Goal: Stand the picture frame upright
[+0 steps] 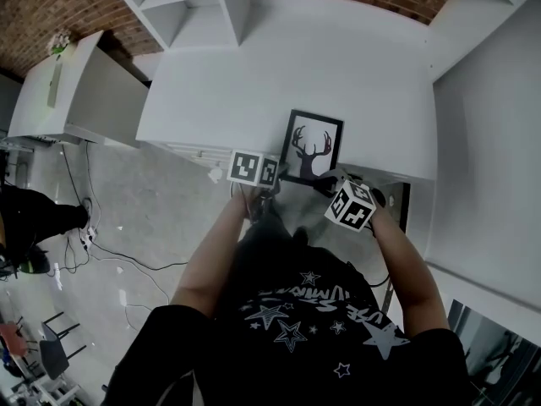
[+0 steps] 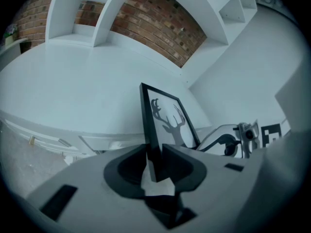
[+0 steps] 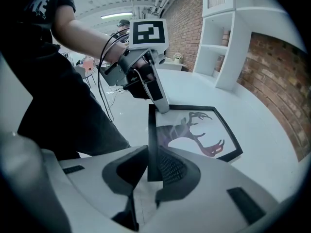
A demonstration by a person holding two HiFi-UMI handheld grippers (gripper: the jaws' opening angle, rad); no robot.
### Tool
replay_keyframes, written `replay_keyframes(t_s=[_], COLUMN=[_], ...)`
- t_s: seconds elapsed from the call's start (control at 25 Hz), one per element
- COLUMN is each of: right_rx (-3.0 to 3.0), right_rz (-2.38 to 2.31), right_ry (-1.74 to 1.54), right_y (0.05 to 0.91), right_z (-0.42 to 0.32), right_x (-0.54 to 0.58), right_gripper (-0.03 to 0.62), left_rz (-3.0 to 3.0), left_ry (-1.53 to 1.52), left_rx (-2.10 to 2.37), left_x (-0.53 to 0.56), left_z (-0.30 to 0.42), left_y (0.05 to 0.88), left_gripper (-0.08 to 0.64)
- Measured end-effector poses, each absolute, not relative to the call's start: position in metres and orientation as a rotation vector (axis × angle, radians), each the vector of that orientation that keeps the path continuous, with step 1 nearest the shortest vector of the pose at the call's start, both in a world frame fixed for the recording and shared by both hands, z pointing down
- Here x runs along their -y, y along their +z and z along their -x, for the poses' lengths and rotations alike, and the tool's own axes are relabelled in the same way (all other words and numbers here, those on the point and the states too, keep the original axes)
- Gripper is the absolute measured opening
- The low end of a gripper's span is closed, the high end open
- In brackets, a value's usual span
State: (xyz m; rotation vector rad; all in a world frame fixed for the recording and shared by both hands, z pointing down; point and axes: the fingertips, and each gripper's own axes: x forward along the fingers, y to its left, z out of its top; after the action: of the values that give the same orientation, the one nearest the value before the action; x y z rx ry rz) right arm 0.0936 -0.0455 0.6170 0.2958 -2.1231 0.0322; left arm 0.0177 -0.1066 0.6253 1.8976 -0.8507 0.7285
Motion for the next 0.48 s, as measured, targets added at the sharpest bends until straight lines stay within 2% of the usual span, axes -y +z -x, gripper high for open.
replay_keyframes(t_s=[0.48], right_rx=[2.143], right_rz=[-0.373], right_ry=[0.104], right_y=[0.6162], right_z=[-0.0935], right_x=[0.0469], right_gripper=[0.077], left_rz=[-1.815], left_ry=[0.670], left_rx=[0.868], left_x=[0.1089], left_z=[-0.0147], left_y=[0.6265], left_gripper=[0.092])
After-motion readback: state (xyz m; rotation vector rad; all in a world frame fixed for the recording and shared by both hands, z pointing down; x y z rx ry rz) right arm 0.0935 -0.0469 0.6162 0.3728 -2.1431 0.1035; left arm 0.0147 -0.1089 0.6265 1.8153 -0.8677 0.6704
